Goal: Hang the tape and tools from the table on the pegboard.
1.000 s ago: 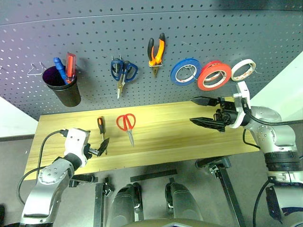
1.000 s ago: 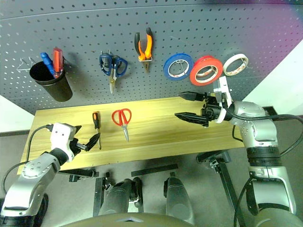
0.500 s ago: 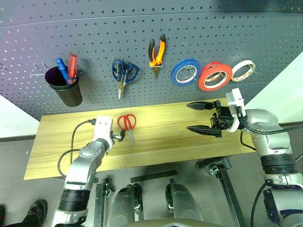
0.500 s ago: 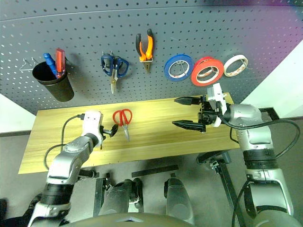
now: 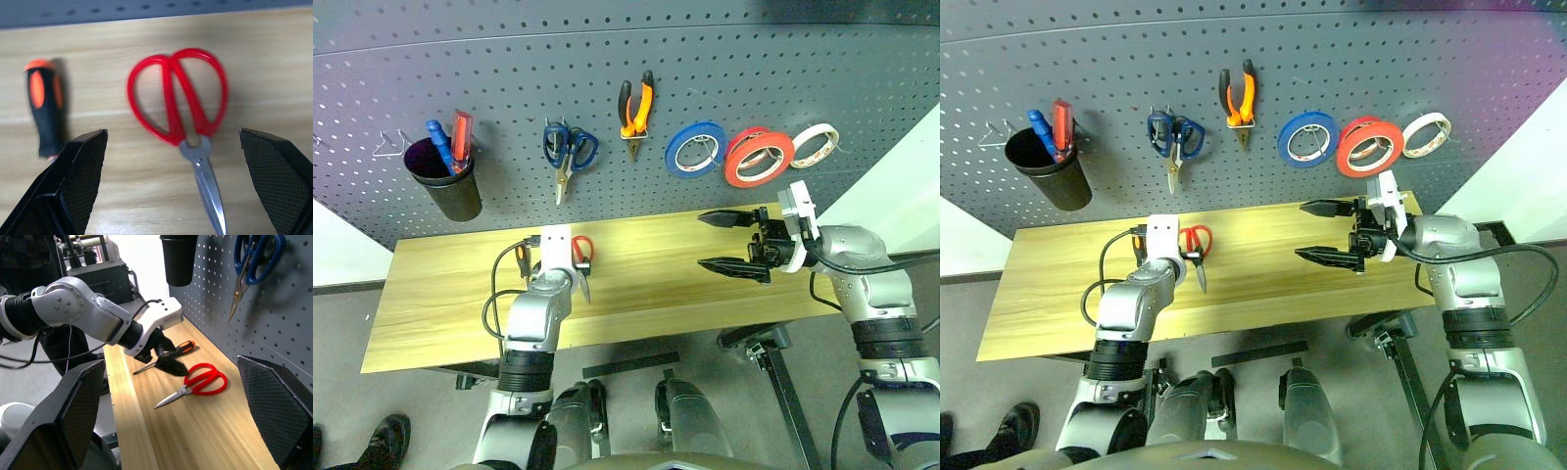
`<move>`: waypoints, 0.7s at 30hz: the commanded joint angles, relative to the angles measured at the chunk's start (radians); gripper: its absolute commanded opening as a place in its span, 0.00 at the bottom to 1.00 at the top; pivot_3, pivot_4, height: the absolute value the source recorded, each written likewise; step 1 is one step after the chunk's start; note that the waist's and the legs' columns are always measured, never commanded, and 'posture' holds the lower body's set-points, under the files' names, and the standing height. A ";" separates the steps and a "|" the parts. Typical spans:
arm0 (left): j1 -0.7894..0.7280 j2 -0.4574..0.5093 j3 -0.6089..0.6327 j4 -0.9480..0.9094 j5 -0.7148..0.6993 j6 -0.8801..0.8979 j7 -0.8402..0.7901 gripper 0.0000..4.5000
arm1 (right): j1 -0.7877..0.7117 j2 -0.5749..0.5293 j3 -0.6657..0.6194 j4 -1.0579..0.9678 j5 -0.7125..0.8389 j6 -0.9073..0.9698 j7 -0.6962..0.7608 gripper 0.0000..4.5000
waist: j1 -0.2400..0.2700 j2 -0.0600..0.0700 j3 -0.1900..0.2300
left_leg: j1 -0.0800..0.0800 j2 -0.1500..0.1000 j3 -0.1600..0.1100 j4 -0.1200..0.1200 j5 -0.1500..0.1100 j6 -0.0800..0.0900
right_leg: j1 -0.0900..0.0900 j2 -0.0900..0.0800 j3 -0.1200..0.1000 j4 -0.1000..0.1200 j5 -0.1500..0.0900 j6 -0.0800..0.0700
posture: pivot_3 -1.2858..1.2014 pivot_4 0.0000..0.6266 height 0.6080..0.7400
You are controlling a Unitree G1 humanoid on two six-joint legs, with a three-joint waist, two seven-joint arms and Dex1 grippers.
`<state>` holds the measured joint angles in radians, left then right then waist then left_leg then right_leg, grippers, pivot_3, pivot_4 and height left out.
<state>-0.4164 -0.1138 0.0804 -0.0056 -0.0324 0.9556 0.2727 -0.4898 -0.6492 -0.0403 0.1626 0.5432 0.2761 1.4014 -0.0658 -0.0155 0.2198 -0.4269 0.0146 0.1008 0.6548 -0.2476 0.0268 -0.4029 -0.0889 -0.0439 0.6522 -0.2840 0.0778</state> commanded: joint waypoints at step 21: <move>-0.147 -0.098 0.162 0.339 -0.069 -0.164 0.145 1.00 | 0.012 -0.040 -0.042 -0.096 0.042 0.061 -0.007 1.00 | -0.004 -0.003 0.006 | -0.001 0.000 0.000 0.000 -0.001 0.001 | -0.001 -0.002 0.000 -0.001 0.000 0.000 | 0.42 0.41 1.00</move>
<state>-0.5204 -0.1875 0.2360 0.3225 -0.0884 0.8217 0.4192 -0.4779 -0.6643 -0.0502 0.1081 0.5610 0.3316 1.3819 -0.0699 -0.0188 0.2257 -0.4274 0.0147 0.1011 0.6551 -0.2488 0.0277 -0.4039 -0.0906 -0.0436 0.6510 -0.2838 0.0780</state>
